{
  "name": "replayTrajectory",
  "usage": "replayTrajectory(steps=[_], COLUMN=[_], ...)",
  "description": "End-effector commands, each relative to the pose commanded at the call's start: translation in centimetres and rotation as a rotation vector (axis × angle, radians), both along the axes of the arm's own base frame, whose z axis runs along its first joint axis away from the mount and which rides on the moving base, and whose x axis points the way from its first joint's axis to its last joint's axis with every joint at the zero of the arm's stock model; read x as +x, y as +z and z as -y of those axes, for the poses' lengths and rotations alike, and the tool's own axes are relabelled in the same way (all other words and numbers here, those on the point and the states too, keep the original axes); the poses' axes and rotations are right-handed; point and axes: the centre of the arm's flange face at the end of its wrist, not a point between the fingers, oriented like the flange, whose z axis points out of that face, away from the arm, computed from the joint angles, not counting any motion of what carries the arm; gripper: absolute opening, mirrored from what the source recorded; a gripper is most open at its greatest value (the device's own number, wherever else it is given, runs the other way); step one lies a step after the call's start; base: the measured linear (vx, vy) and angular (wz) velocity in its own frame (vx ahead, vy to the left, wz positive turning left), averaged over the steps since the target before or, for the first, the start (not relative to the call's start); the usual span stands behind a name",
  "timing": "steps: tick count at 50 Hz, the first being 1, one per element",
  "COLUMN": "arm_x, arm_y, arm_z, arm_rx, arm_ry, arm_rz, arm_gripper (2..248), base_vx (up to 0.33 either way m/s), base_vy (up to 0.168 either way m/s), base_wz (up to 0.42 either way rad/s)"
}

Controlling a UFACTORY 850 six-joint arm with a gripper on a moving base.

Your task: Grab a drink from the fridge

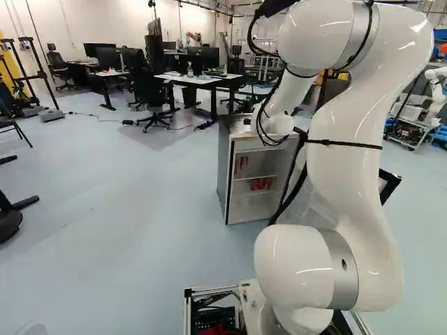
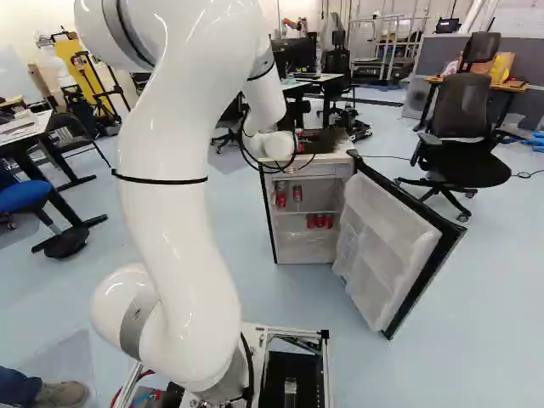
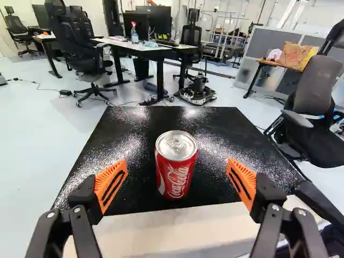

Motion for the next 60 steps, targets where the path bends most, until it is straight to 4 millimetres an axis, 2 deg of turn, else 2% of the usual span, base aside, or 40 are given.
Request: replayTrajectory(steps=[23, 60], arm_x=[-4.4, -10.5], arm_y=[0.4, 1.3], arm_z=[0.7, 4.0], arm_rx=[0.006, 0.01], arm_ry=[-0.032, -0.129], arm_rz=[-0.022, -0.032], arm_gripper=[247, 247], base_vx=[0.0, 0.0], base_vy=[0.0, 0.0], base_wz=[0.0, 0.0])
